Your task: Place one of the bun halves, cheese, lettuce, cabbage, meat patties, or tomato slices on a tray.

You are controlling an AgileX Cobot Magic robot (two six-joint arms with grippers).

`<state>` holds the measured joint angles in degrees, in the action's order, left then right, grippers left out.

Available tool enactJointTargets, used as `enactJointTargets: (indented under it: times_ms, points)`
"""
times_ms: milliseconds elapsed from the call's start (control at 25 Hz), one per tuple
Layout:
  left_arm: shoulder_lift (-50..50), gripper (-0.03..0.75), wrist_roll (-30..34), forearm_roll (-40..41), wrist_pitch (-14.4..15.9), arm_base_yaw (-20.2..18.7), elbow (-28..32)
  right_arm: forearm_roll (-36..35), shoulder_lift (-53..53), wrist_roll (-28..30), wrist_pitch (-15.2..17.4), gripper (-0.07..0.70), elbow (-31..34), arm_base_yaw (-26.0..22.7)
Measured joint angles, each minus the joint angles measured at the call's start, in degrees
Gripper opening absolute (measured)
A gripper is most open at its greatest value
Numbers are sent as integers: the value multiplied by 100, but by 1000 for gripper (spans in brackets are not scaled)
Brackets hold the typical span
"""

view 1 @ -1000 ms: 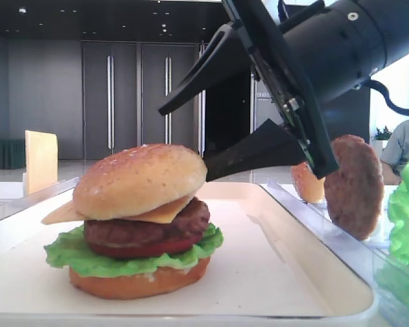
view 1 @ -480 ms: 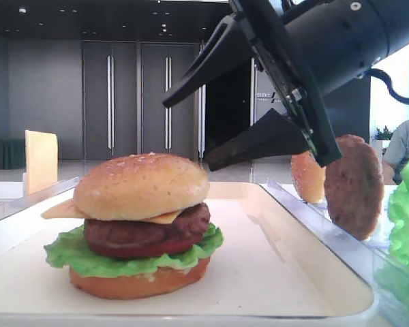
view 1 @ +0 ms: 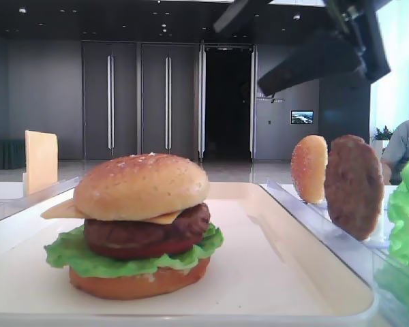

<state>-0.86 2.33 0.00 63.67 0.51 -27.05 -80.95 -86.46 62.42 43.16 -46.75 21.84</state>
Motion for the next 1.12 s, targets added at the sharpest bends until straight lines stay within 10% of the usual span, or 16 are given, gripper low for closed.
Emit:
enactJointTargets:
  times_ms: [320,640,1120]
  points:
    - [0,282,-2,0,0,0,0,3418,1013,-2497,113,448,0,-1051]
    - [0,282,-6,0,0,0,0,6952,2042,-4859,1112,442,5,-2062]
    - [0,282,-6,0,0,0,0,7954,2932,-5790,1454,423,5,-2151]
